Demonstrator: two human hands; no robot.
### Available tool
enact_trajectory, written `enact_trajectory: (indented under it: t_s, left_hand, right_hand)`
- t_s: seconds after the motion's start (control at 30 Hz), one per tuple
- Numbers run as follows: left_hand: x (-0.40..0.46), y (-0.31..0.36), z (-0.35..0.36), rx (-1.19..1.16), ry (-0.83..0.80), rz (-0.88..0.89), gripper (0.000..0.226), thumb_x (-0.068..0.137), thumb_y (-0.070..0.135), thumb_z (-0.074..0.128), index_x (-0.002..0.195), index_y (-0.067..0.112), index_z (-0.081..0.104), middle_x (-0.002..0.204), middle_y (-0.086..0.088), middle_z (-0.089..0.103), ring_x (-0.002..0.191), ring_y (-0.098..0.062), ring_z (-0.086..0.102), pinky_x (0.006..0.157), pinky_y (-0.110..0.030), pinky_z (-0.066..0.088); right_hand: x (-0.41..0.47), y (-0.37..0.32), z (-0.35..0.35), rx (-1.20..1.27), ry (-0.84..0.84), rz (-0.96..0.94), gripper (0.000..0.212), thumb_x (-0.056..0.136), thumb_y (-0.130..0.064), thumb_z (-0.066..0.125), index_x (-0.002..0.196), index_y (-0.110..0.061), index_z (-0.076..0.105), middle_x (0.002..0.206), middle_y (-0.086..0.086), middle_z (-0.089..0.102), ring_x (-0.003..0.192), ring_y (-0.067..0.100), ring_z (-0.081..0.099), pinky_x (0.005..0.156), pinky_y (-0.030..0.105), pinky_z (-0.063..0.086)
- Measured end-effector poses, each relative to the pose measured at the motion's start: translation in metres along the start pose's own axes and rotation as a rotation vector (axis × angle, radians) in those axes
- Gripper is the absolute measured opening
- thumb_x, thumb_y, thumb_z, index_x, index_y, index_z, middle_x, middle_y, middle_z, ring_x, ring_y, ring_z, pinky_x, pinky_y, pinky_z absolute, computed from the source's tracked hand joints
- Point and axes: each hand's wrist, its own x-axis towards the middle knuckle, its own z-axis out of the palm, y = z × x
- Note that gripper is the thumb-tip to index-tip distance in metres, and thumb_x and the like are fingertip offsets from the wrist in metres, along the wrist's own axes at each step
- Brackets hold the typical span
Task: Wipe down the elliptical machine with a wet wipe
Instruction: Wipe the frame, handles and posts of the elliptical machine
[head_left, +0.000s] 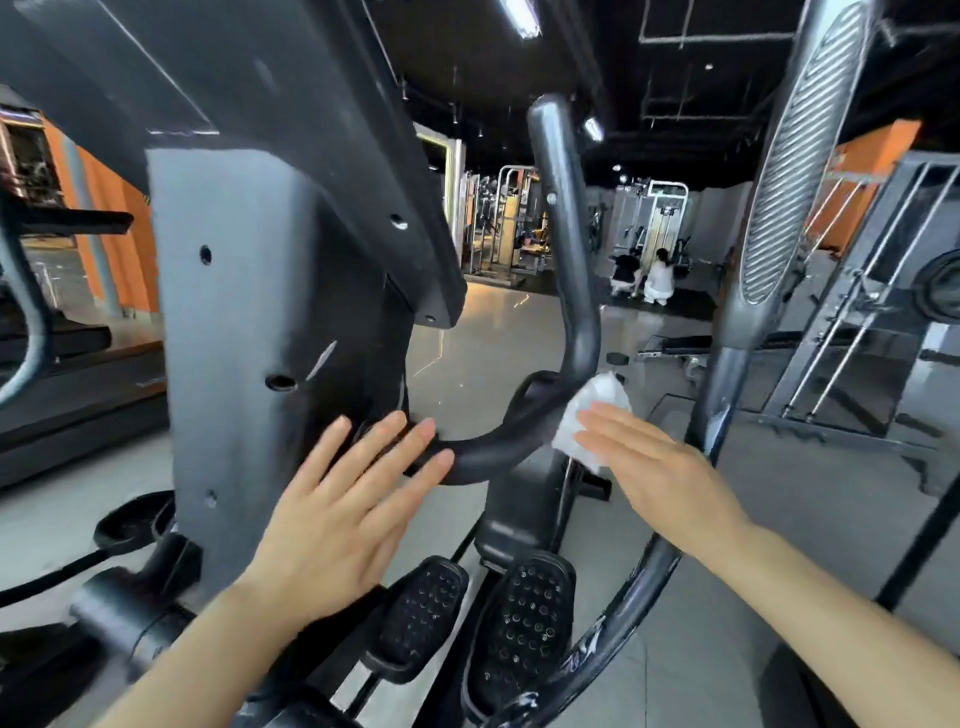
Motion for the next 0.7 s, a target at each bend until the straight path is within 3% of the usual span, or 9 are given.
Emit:
enact_trajectory:
  t_s: [0.13,0.27,0.43,0.6,0.7]
  left_hand:
    - [0.038,0.031,0.017,-0.364,-0.081,-0.288,0.052,0.101,0.035,0.032,0.149,0.015,0.032,0.157,-0.002,0.03,0.146,-0.021,0.025,0.121,-0.039,0.005]
    - [0.04,0.035,0.017,-0.483,-0.143,-0.349,0.052,0.105,0.038,0.018,0.151,0.016,0.029,0.159,0.008,0.025,0.149,-0.012,0.016,0.121,-0.031,-0.001]
    - [0.042,0.031,0.014,-0.653,-0.134,-0.394,0.052,0.104,0.035,0.02,0.154,0.023,0.023,0.158,0.025,0.019,0.149,-0.005,0.009,0.118,-0.024,-0.007]
    - [0.042,0.028,0.007,-0.874,-0.208,-0.433,0.048,0.101,0.056,0.011,0.148,0.057,0.002,0.157,0.028,0.019,0.149,-0.004,0.008,0.118,-0.024,-0.011]
    - [0.044,0.025,0.004,-0.945,-0.26,-0.468,0.056,0.099,0.057,0.011,0.153,0.043,-0.001,0.155,0.03,0.021,0.148,-0.001,0.006,0.117,-0.021,-0.012]
  right_hand:
    - [0.041,-0.002,0.003,0.298,0.428,0.588,0.035,0.096,-0.003,0.042,0.124,-0.005,0.063,0.131,-0.002,0.056,0.124,0.008,0.049,0.108,0.011,0.031]
    - [0.049,-0.019,0.045,0.53,0.458,0.877,0.038,0.1,-0.002,0.041,0.131,-0.015,0.06,0.133,0.0,0.06,0.117,-0.003,0.049,0.101,0.007,0.035]
    - [0.029,-0.091,0.074,0.721,0.675,0.909,0.043,0.098,0.005,0.042,0.127,-0.021,0.059,0.141,-0.003,0.052,0.135,0.001,0.04,0.112,0.019,0.032]
    - [0.017,-0.156,0.076,0.815,0.679,0.777,0.041,0.097,-0.004,0.039,0.126,-0.02,0.063,0.143,-0.002,0.051,0.136,0.009,0.042,0.108,0.018,0.035]
    - [0.014,-0.157,0.054,0.908,0.598,0.705,0.039,0.094,-0.011,0.039,0.123,-0.022,0.064,0.137,-0.008,0.057,0.131,0.007,0.048,0.106,0.016,0.037]
